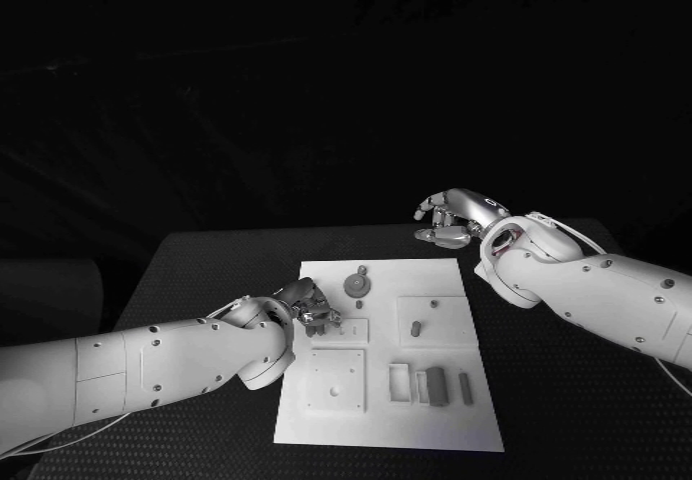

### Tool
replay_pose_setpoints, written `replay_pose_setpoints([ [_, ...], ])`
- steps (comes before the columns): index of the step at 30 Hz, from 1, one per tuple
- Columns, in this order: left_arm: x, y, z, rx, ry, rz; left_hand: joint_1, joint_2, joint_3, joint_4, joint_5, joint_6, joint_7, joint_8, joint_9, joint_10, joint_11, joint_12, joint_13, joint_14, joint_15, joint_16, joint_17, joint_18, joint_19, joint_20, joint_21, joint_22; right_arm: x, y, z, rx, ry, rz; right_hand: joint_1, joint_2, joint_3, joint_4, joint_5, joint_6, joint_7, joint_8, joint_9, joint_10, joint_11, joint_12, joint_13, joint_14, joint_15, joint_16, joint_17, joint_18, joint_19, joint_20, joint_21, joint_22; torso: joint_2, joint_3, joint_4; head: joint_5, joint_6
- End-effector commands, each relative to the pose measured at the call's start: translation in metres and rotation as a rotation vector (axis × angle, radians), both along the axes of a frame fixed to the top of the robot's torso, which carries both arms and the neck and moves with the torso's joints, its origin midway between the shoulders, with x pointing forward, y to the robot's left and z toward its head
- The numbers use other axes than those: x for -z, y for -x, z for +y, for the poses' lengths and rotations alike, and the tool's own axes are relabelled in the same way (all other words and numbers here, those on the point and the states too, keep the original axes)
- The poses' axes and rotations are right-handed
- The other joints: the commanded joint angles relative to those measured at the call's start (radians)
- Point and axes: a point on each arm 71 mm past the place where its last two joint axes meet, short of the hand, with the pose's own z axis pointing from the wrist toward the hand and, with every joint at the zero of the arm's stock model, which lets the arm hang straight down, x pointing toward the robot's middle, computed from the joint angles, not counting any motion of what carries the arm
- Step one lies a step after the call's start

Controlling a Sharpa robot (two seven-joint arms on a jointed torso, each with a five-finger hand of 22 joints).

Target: Assemble the parts on the task board

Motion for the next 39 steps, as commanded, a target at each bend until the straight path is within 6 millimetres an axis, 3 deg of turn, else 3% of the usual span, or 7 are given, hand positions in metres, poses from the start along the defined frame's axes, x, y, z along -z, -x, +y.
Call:
replay_pose_setpoints([
  [1,-0.002,0.0,0.0,-0.041,-0.016,-0.045,0.003,-0.01,0.002,0.009,0.002,0.113,-0.103,0.015,0.152,-0.004,-0.023,0.026,0.012,0.005,-0.01,0.035,-0.005,0.012,0.016,-0.004,0.016,0.021,-0.001,0.0,0.001,-0.009,0.001,0.0,0.012,-0.001,0.002,-0.006,0.001,0.135,0.022,-0.006,0.001,-0.081,0.008,-0.004,-0.001,-0.004,0.001,-0.004,-0.001,0.014,-0.006,0.0,-0.005,0.014,0.0,0.0003,-0.0008,0.002,-0.003],
  [7,0.002,0.002,-0.003,-0.044,-0.023,-0.027,-0.005,-0.022,-0.001,0.018,0.009,0.135,-0.119,0.042,0.191,0.006,-0.043,0.101,0.048,0.015,-0.023,0.12,-0.017,0.019,0.043,-0.017,0.046,0.067,-0.002,-0.001,0.0,-0.008,0.002,0.0,0.012,0.0,0.002,-0.007,0.001,0.135,0.022,-0.006,0.001,-0.082,0.008,-0.004,-0.001,-0.004,0.001,-0.004,-0.001,0.014,-0.006,0.0,-0.005,0.014,-0.001,-0.0004,-0.0006,0.005,-0.005],
  [14,0.006,0.002,-0.004,-0.04,-0.033,-0.005,-0.007,-0.02,0.006,0.018,0.018,0.133,-0.124,0.054,0.218,-0.009,-0.05,0.152,0.066,0.005,-0.03,0.182,-0.044,0.021,0.048,-0.023,0.058,0.103,-0.002,-0.001,0.0,-0.009,0.004,0.003,0.014,0.001,0.002,-0.009,0.001,0.135,0.022,-0.007,0.001,-0.082,0.008,-0.004,-0.002,-0.005,0.002,-0.004,-0.001,0.014,-0.007,0.0,-0.005,0.014,0.0,-0.001,-0.0009,0.005,-0.008],
  [39,0.015,0.001,-0.01,-0.051,-0.04,-0.002,-0.008,-0.023,0.011,0.019,0.008,0.126,-0.122,0.049,0.226,-0.026,-0.048,0.169,0.062,-0.016,-0.027,0.213,-0.077,0.02,0.039,-0.021,0.053,0.12,-0.002,0.0,0.0,-0.012,0.003,0.005,0.013,0.003,0.0,-0.01,0.001,0.135,0.022,-0.007,0.002,-0.082,0.008,-0.003,-0.003,-0.006,0.002,-0.004,-0.001,0.014,-0.008,0.001,-0.006,0.015,0.001,-0.002,-0.0011,-0.002,-0.008],
])
